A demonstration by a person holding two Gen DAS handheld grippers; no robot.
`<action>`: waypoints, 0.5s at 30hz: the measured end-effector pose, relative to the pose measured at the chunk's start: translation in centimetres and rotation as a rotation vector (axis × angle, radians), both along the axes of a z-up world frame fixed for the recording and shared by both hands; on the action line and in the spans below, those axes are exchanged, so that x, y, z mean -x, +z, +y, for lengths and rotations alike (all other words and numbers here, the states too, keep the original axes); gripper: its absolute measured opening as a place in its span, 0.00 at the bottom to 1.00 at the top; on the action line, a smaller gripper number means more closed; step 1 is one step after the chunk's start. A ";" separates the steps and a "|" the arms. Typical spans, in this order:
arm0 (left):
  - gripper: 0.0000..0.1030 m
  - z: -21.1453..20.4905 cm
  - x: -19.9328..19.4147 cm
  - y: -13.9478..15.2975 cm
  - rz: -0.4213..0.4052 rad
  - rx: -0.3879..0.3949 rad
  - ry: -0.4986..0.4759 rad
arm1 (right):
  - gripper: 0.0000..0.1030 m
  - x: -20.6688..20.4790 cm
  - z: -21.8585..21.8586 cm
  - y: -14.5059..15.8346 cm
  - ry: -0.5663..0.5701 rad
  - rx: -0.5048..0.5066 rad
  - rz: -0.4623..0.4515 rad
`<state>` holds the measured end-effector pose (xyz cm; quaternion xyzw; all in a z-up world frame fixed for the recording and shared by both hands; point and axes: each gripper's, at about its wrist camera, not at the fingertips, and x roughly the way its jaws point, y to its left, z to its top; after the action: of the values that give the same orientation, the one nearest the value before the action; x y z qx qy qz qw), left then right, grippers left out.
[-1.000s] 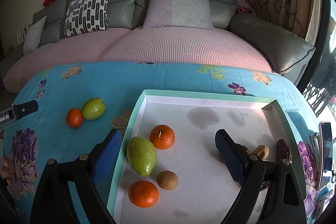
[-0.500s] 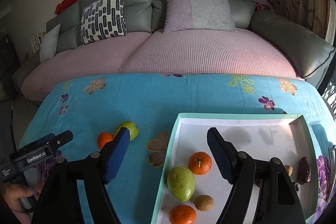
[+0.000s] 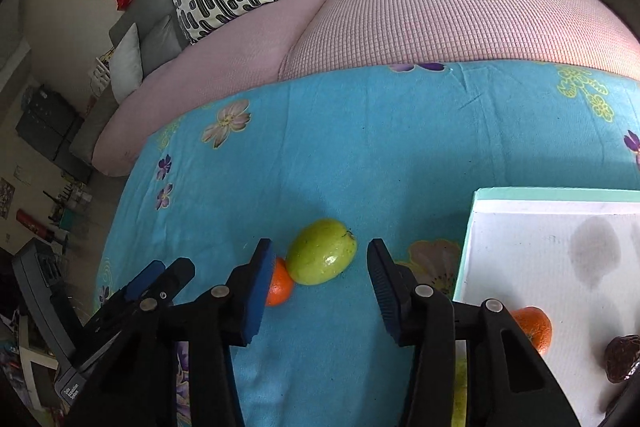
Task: Organize fruits
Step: 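Lower the right gripper around the green pear on the cloth and close it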
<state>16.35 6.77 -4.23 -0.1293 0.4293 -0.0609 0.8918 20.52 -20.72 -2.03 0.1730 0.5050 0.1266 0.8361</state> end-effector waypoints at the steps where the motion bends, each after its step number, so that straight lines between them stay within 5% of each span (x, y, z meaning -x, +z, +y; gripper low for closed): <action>1: 0.80 0.3 -0.1 -0.1 -0.001 0.001 0.012 | 0.48 -0.2 0.2 -0.4 -0.001 -0.008 0.009; 15: 0.80 0.6 -0.3 -0.4 0.011 0.008 0.026 | 0.44 -1.6 0.5 -2.8 -0.039 -0.030 0.061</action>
<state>16.64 7.39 -4.66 -0.1386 0.4321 -0.0502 0.8897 22.15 -20.21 -4.86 0.1991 0.5247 0.1127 0.8200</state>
